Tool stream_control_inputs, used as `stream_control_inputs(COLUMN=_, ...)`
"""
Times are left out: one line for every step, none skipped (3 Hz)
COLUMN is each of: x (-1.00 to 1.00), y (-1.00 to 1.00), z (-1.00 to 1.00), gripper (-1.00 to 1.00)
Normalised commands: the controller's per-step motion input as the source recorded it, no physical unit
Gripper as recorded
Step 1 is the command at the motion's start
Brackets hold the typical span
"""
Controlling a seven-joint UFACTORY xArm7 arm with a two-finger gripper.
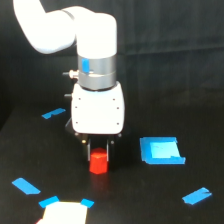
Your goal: Pick up the red object from the table
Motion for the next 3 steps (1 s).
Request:
stream_control_inputs(x=0.47, y=-0.11, z=1.0, gripper=-0.86)
stream_control_inputs(x=0.61, y=-0.14, z=1.0, gripper=-0.87)
stream_control_inputs(x=0.96, y=-0.51, z=1.0, gripper=-0.53)
